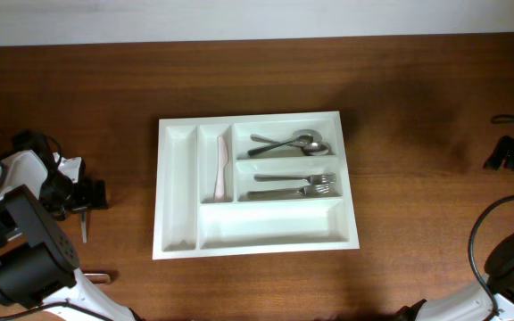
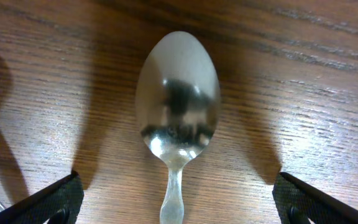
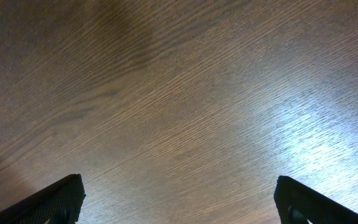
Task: Pack container
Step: 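Lower the left gripper and grasp a metal spoon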
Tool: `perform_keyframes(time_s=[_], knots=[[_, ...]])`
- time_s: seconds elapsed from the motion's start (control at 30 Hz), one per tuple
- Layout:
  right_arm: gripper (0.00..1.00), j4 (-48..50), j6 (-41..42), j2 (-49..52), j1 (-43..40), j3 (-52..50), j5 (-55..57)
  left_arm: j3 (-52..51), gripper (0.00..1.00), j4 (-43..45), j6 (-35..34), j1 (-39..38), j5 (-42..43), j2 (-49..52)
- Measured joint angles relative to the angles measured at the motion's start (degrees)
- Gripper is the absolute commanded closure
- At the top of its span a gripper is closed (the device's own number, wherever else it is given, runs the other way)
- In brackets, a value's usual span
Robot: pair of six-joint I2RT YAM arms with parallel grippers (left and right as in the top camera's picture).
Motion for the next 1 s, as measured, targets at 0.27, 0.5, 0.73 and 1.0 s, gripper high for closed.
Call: perform_keyframes(time_s=[0.27, 0.5, 0.73, 1.0], knots=[[0.01, 0.0, 0.0, 0.0, 0.0, 0.0, 0.0, -0.79, 0.18, 0.09, -0.72, 0.0, -0.85, -0.33], [0.01, 0.0, 0.02, 0.0, 0.0, 0.0, 0.02, -1.05, 0.55, 0.04, -1.38, 0.0, -0.83, -0.5], [0.01, 0.02, 0.0, 0.0, 0.0, 0.0, 0.0, -1.11, 0.79, 0.48, -1.68, 0.0, -0.76, -0.55], [0.01, 0.0, 0.0, 0.0, 0.0, 0.0, 0.02, -1.11, 0.96, 1.05, -1.73, 0.0, -0.61, -0.66]])
